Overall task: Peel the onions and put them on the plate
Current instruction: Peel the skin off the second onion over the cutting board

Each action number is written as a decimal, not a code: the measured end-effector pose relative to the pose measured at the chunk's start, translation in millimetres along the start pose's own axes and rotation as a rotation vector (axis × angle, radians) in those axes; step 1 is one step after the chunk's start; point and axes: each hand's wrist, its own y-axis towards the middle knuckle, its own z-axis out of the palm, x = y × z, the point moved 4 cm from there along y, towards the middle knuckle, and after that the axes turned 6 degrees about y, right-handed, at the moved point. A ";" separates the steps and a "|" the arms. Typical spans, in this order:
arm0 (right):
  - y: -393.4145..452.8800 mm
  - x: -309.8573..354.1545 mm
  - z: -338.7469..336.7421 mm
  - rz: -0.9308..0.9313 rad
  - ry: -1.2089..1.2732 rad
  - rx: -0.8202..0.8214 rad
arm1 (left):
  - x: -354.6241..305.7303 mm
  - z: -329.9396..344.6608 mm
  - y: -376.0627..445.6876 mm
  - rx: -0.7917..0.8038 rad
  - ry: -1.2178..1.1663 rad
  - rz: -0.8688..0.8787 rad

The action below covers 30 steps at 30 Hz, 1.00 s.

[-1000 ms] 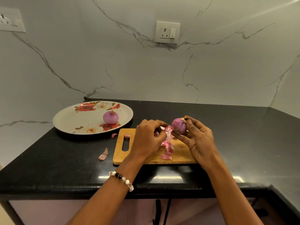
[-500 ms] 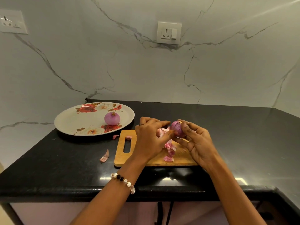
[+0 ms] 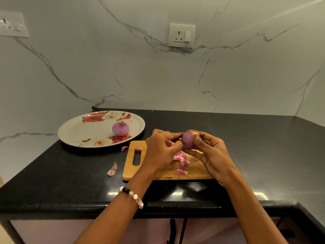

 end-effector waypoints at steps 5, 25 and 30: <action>-1.1 1.9 -2.7 -0.012 -0.012 -0.026 | -1.6 -2.8 -0.4 -0.021 -0.044 -0.008; -0.6 2.2 -7.4 -0.045 -0.099 0.026 | -12.7 -0.7 -7.9 0.046 0.066 0.097; -0.1 2.0 -4.3 -0.103 -0.262 0.086 | -15.2 -0.4 -8.1 0.100 0.046 0.064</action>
